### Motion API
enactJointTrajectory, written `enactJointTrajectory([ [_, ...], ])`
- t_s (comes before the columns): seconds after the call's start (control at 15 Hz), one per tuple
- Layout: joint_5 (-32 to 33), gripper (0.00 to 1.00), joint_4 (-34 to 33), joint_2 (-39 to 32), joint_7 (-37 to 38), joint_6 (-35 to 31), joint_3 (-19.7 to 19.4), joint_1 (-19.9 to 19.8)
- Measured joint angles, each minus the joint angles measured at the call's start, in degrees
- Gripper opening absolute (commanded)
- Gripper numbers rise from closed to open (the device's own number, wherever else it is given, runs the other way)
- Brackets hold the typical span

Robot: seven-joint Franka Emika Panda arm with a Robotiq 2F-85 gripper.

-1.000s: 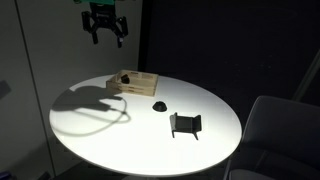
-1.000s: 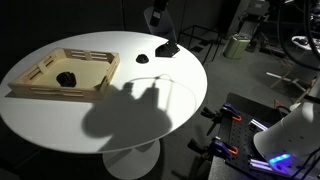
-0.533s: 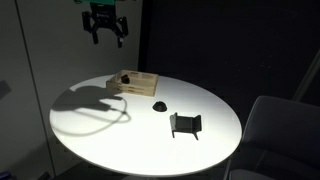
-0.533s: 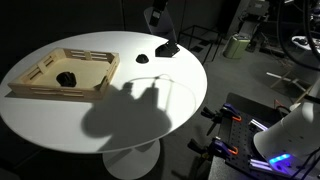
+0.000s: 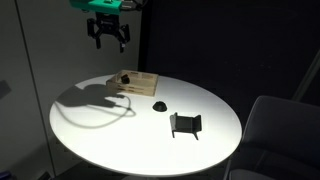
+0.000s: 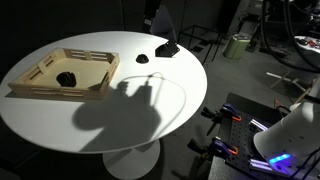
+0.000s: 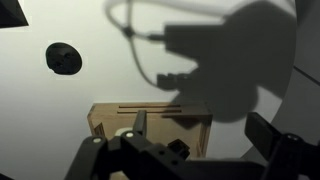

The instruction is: Remove the black object from the box and put it on the table

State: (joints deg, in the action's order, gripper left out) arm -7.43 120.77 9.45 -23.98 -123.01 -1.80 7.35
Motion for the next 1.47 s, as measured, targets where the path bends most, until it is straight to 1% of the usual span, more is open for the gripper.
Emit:
enactJointTrajectory([
  [0.4, -0.51, 1.00, -10.58, -11.11, -4.97, 0.01, 1.42, -0.09],
  [0.73, -1.71, 1.00, -21.45, -21.14, -6.75, 0.90, 4.22, -1.15],
  [0.87, -1.72, 1.00, -25.79, -24.41, -7.33, 2.50, 5.46, -1.84],
  [1.13, -1.62, 1.00, -33.48, -29.52, -10.71, 8.35, 7.50, -2.99],
  [1.33, -0.71, 1.00, -36.58, -31.97, -12.98, 11.56, 7.95, -3.09],
  [1.47, -0.06, 1.00, -36.85, -32.65, -13.54, 12.07, 8.08, -3.09],
])
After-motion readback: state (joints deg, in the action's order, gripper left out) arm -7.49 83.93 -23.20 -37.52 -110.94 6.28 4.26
